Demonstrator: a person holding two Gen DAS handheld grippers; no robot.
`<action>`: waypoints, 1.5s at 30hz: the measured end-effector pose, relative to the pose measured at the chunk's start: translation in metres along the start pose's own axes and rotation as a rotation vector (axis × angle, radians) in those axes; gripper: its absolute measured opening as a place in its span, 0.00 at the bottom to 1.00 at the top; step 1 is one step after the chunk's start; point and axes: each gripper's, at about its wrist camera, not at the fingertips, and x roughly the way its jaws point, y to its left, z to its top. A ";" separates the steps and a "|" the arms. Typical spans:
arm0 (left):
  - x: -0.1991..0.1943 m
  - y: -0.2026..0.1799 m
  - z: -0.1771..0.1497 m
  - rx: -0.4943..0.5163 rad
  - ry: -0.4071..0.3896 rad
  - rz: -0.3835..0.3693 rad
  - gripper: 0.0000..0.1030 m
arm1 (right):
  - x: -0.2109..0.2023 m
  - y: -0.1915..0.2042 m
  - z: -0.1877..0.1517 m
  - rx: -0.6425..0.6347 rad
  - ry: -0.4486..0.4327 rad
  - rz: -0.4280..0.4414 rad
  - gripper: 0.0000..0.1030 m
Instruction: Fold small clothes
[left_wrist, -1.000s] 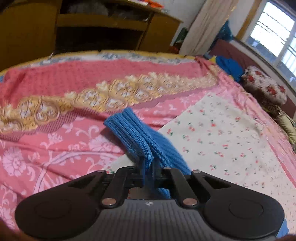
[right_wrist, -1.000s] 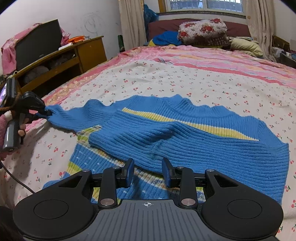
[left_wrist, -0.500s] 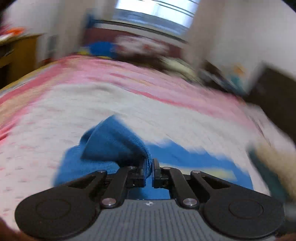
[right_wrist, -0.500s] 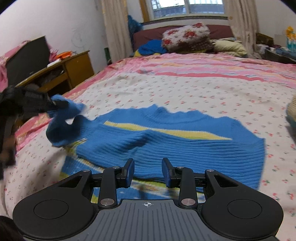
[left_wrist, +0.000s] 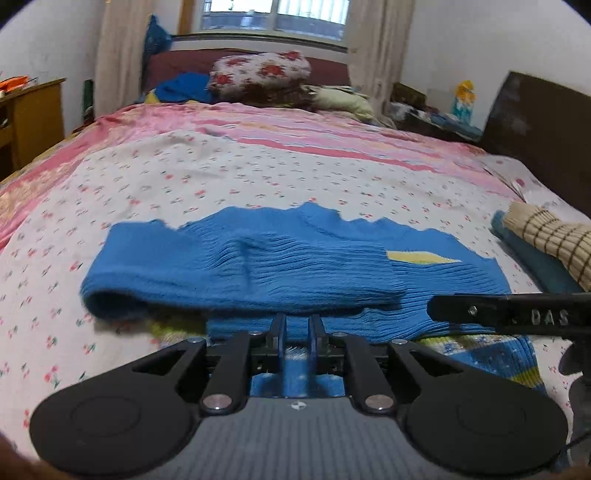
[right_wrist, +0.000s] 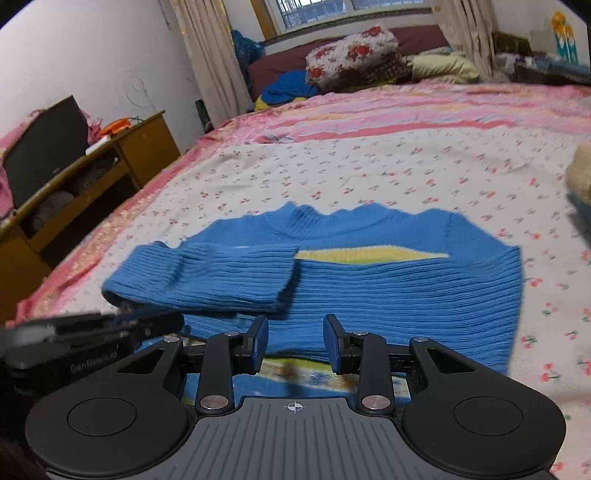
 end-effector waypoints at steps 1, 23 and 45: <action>-0.001 0.002 -0.002 0.001 -0.006 0.008 0.18 | 0.003 0.001 0.001 0.010 0.005 0.008 0.32; -0.007 0.017 -0.008 -0.018 -0.047 0.003 0.23 | 0.046 0.001 0.025 0.344 0.108 0.158 0.37; -0.015 0.025 -0.007 -0.053 -0.083 -0.018 0.31 | 0.004 -0.009 0.049 0.320 -0.013 0.071 0.07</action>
